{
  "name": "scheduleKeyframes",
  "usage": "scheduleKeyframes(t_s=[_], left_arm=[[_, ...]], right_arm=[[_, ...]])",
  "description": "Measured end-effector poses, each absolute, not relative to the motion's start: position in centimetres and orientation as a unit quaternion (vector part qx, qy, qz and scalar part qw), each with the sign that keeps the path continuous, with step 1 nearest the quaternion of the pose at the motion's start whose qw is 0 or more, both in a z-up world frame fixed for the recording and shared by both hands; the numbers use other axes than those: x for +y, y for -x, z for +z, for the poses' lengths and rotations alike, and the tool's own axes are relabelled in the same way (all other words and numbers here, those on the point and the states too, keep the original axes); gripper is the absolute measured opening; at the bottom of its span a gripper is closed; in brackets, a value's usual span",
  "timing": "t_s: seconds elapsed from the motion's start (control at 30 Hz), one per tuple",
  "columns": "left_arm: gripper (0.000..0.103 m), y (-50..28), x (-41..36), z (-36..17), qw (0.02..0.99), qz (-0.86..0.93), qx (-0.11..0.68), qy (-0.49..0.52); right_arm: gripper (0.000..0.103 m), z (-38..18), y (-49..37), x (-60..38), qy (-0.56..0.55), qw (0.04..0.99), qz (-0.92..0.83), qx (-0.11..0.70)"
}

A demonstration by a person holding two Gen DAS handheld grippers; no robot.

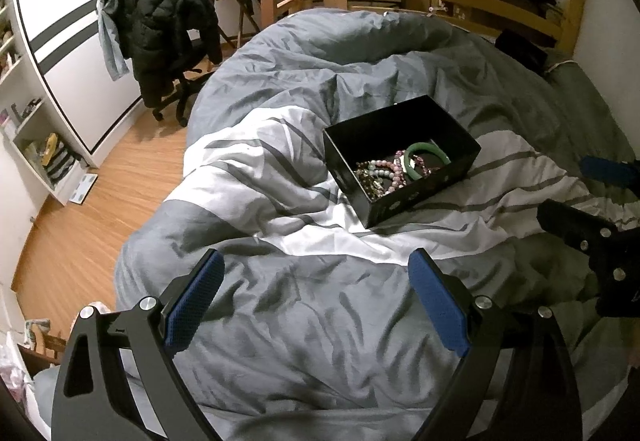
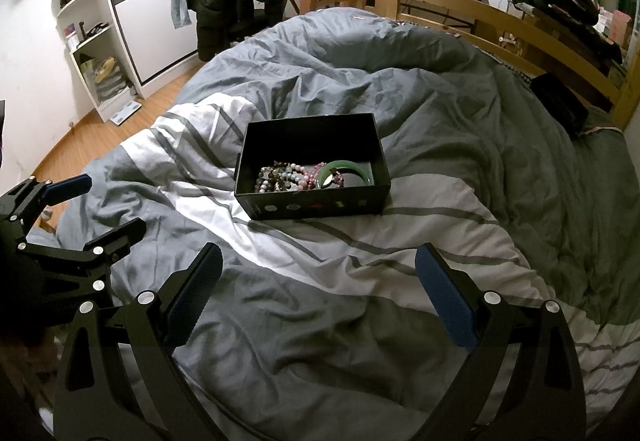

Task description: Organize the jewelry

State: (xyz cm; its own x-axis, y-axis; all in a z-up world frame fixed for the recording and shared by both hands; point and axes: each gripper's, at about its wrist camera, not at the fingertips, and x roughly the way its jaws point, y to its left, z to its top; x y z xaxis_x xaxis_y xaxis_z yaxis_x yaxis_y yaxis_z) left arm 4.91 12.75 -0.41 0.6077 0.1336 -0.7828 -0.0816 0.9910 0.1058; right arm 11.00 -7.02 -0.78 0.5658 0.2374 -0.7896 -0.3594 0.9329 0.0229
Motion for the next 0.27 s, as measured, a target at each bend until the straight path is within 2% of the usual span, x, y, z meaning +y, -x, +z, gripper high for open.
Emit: scheduleKeyframes(t_s=[0.27], left_arm=[[0.092, -4.78, 12.47, -0.4, 0.896, 0.058, 0.438, -0.035]], right_arm=[[0.096, -0.87, -10.95, -7.02, 0.07, 0.882, 0.168, 0.434]])
